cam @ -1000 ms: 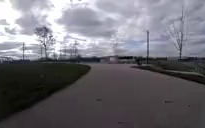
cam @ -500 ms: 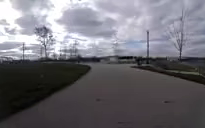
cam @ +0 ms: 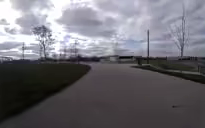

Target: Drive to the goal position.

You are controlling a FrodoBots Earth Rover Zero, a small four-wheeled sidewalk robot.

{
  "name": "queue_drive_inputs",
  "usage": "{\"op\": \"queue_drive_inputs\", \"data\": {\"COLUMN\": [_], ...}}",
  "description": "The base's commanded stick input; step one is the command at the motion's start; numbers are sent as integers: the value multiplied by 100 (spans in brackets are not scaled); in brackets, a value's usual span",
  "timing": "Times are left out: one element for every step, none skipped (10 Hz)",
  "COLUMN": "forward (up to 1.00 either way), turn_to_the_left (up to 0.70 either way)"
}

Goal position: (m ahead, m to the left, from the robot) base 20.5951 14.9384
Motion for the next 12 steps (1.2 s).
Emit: {"op": "queue_drive_inputs", "data": {"forward": [100, 100, 100, 100, 100, 100, 100, 100, 100, 100, 100, 100], "turn_to_the_left": [-1, -2, -16, -26, -35, -40, -40, 0, 0, 0, 0, 0]}}
